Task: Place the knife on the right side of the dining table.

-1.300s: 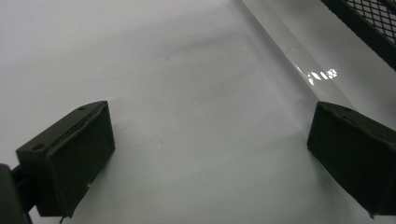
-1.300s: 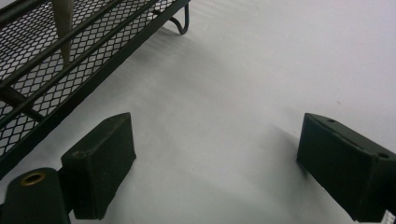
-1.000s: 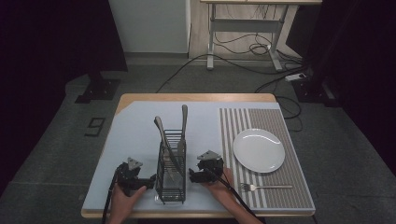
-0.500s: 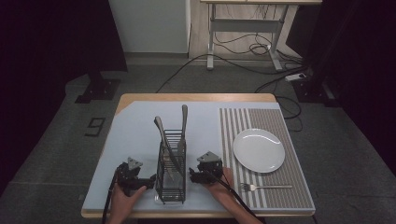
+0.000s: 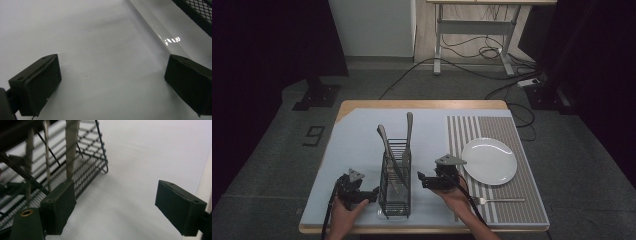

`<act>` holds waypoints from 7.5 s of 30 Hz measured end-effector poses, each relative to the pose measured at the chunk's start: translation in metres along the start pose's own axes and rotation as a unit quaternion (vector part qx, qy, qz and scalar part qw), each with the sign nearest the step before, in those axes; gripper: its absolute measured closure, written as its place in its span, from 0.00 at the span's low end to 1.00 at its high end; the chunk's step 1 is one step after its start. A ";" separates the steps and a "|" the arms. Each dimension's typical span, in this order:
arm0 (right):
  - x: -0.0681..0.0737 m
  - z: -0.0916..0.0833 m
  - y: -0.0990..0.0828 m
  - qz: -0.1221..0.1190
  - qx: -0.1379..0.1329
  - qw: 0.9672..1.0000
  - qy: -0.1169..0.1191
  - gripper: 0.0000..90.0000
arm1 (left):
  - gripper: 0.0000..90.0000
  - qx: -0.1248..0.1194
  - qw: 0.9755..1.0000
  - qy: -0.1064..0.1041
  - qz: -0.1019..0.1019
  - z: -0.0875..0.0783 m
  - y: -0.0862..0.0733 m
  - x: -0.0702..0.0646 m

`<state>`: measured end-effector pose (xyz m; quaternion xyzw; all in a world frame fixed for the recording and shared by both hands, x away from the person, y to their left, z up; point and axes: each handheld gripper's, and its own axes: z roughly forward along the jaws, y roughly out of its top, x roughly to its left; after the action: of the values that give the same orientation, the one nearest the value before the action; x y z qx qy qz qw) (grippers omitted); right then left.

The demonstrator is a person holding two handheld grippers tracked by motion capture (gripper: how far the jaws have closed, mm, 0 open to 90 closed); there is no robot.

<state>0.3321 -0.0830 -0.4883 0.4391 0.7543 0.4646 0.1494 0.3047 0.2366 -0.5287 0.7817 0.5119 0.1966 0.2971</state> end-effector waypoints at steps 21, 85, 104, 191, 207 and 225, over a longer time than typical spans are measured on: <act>-0.011 -0.015 0.034 0.003 -0.052 0.998 0.029 0.25 | 0.00 0.000 1.000 0.001 0.001 0.000 0.000 0.000; -0.002 0.035 0.119 -0.035 -0.071 0.994 0.069 0.47 | 0.00 -0.001 1.000 0.000 0.000 0.000 0.000 0.000; -0.012 0.049 0.132 -0.023 -0.061 0.989 0.134 0.82 | 0.00 0.001 1.000 0.000 0.002 0.000 0.000 0.000; -0.104 -0.045 0.106 0.036 -0.207 0.977 0.040 0.93 | 0.00 0.000 1.000 0.000 0.001 0.000 0.000 0.000; -0.129 -0.044 0.106 0.048 -0.203 0.978 -0.006 0.93 | 0.00 0.001 1.000 0.000 0.002 0.000 0.000 0.000; -0.158 -0.034 0.111 0.063 -0.208 0.975 -0.049 0.93 | 0.00 0.001 1.000 0.000 0.001 0.000 0.000 0.000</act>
<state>0.4587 -0.2089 -0.4071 0.4671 0.6038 0.5979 0.2445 0.3049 0.2370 -0.5288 0.7825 0.5110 0.1964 0.2965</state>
